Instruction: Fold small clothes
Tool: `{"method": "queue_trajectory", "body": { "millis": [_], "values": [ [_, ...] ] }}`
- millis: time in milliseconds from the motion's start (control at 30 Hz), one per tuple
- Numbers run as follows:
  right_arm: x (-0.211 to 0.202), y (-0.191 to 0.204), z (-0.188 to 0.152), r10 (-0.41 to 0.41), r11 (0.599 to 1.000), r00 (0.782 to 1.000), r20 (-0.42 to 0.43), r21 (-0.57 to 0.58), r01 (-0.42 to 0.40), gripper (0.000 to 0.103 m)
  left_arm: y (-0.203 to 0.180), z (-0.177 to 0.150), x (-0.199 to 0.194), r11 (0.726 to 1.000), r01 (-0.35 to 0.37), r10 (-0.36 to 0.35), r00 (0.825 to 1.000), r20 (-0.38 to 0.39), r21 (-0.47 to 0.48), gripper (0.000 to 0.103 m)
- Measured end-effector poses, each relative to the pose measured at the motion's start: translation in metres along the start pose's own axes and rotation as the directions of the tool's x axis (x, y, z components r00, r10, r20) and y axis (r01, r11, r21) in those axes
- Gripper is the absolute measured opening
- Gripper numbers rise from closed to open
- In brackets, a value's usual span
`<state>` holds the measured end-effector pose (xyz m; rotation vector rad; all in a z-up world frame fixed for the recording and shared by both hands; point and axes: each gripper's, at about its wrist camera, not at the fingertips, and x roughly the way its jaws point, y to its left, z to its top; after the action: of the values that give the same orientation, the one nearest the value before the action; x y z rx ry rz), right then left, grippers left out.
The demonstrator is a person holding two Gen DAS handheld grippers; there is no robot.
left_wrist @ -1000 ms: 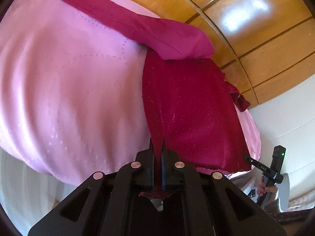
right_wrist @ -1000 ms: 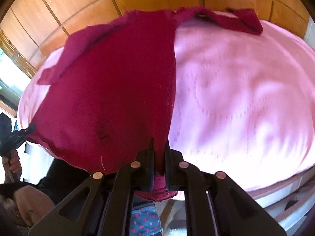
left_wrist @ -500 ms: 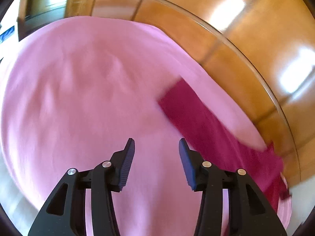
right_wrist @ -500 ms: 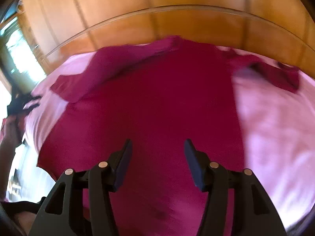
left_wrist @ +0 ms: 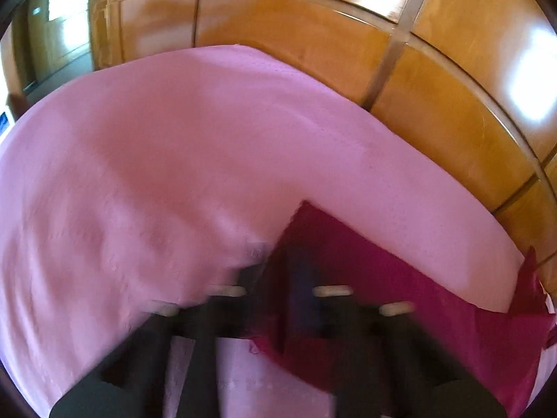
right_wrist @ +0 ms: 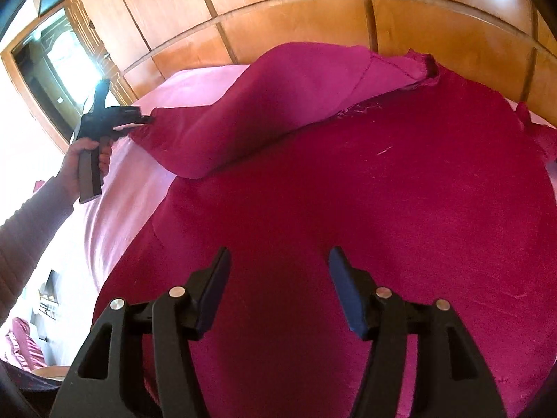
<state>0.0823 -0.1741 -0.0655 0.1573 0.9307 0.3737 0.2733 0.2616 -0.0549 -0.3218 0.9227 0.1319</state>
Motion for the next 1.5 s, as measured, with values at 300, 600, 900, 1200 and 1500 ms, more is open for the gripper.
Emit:
{"method": "queue_trajectory", "body": {
  "millis": [300, 600, 900, 1200, 1500],
  "values": [
    [0.016, 0.004, 0.002, -0.014, 1.0, 1.0, 0.003, -0.014, 0.014, 0.064, 0.074, 0.016, -0.042, 0.972, -0.115, 0.145, 0.98, 0.136, -0.207, 0.003],
    [0.026, 0.004, -0.001, -0.025, 1.0, 1.0, 0.018, -0.016, 0.026, 0.065, 0.117, 0.013, -0.05, 0.922, -0.272, 0.318, 0.938, 0.137, -0.275, 0.003],
    [0.015, 0.002, -0.003, -0.033, 0.999, 0.999, 0.025, -0.012, 0.033, 0.066, 0.055, -0.054, -0.07, 0.98, 0.117, -0.116, 0.993, 0.016, -0.16, 0.035],
    [-0.06, -0.075, -0.026, -0.325, 0.943, 0.943, 0.07, 0.104, 0.317, 0.07, -0.055, -0.204, -0.124, 0.8, 0.594, -0.548, 0.781, -0.298, 0.084, 0.035],
    [-0.109, -0.132, -0.108, -0.373, 0.887, 0.925, -0.073, 0.264, 0.378, 0.044, -0.087, -0.272, -0.143, 0.801, 0.569, -0.49, 0.801, -0.344, 0.184, 0.007]
  ]
}}
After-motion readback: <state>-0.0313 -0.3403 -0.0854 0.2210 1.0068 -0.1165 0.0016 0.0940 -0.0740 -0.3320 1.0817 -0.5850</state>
